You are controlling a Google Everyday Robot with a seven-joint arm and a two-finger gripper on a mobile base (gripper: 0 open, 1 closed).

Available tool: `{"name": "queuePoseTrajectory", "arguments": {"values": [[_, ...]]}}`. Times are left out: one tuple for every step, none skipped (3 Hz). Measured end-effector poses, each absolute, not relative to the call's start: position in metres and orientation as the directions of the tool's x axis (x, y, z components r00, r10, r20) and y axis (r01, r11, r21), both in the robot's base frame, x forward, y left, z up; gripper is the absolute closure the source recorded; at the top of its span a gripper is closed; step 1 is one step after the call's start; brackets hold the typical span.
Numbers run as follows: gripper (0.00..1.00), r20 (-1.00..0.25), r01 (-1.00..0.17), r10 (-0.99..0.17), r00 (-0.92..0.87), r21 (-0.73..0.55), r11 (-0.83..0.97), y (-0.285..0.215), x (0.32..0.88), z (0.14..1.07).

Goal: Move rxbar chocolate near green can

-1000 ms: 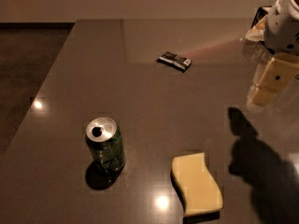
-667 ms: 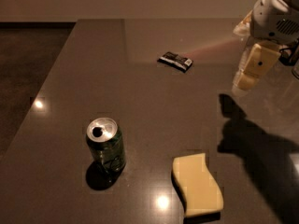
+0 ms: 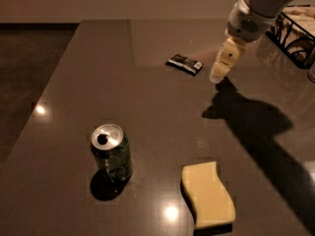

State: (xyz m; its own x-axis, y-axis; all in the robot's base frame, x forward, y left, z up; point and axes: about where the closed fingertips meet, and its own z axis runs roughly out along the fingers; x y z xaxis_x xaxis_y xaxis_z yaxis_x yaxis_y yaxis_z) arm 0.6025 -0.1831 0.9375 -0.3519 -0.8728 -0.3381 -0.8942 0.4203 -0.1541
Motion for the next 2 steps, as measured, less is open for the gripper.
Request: {"name": "queuePoseTrajectory", "arguments": {"values": [[0.00, -0.347, -0.853, -0.825, -0.447, -0.114, 0.510, -0.169, 0.641, 0.914], [0.00, -0.372, -0.804, -0.758, -0.536, -0.051, 0.593, -0.148, 0.677, 0.892]]}}
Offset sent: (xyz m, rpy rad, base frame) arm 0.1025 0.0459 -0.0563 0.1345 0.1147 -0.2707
